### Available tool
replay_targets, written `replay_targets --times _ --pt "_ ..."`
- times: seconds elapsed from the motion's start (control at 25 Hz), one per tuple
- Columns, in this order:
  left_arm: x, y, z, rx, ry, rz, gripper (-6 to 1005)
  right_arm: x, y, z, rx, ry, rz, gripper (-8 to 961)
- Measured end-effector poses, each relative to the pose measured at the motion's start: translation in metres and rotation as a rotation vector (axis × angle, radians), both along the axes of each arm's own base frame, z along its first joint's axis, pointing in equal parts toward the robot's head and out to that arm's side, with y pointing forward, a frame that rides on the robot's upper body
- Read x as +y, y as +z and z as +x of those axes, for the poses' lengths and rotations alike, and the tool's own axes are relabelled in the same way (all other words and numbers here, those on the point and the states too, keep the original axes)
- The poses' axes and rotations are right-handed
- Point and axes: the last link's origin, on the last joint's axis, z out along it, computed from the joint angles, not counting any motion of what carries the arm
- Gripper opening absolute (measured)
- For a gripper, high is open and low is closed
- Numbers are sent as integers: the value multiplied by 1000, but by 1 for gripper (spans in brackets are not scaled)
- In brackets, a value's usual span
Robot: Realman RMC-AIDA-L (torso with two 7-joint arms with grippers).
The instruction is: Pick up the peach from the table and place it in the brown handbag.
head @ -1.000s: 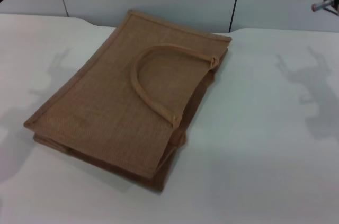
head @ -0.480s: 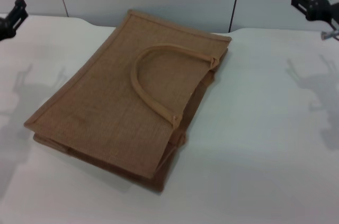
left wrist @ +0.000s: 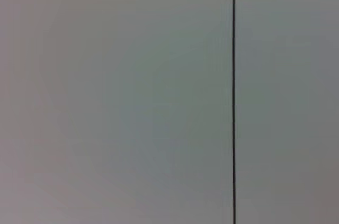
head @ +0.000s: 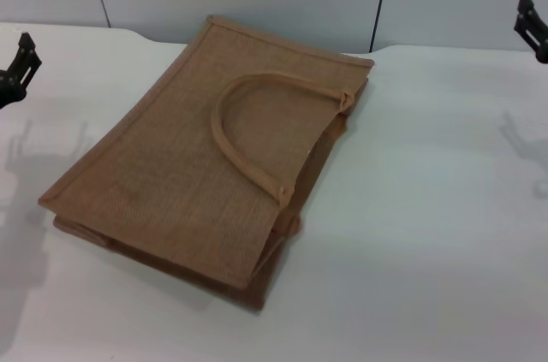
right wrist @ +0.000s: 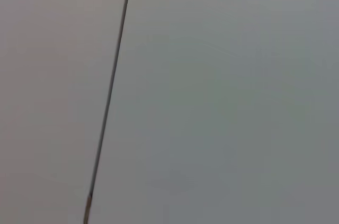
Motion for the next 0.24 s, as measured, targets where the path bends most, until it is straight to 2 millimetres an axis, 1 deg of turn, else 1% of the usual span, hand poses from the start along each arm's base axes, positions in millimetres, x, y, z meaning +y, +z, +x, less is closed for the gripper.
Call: replay_targets --times 0.08,0.24 --pt "-1 -1 -2 -4 13 -5 876 -1 -1 3 -6 -1 0 871" --pt "-2 -4 -4 -7 27 -14 876 0 -3 3 -12 1 -11 871"
